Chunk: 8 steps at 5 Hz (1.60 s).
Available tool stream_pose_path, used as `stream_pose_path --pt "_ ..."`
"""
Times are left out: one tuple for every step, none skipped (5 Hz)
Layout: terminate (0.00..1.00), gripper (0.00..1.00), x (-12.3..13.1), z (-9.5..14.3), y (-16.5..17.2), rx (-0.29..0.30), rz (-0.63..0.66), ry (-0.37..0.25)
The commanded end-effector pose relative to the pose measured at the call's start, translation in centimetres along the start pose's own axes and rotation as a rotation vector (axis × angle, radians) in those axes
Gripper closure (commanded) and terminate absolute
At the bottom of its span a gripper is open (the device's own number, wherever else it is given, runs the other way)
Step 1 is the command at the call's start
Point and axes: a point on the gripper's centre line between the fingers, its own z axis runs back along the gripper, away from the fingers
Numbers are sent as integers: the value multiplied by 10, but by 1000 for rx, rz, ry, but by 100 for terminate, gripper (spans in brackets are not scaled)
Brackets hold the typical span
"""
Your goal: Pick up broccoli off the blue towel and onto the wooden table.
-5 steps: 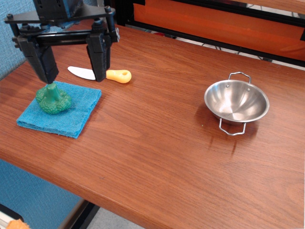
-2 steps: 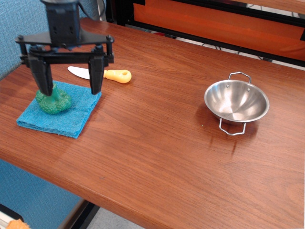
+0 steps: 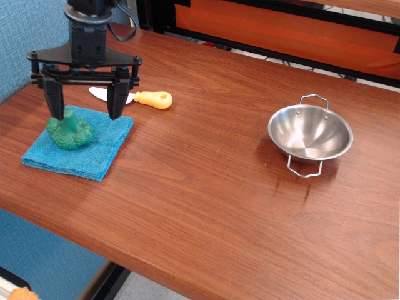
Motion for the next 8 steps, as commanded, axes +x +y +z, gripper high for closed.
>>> stream_pose_path --pt "0 0 28 -10 24 59 153 -68" --pt "0 0 38 -17 25 60 224 -108" --pt "0 0 47 -31 24 27 272 -121" --pt "0 0 54 -40 26 56 325 -142" --pt "0 0 56 -48 32 43 397 -135" --pt "0 100 54 -48 32 38 406 -132" --pt "0 100 53 -46 33 28 424 -128" --pt "0 100 55 -36 34 20 442 -136"
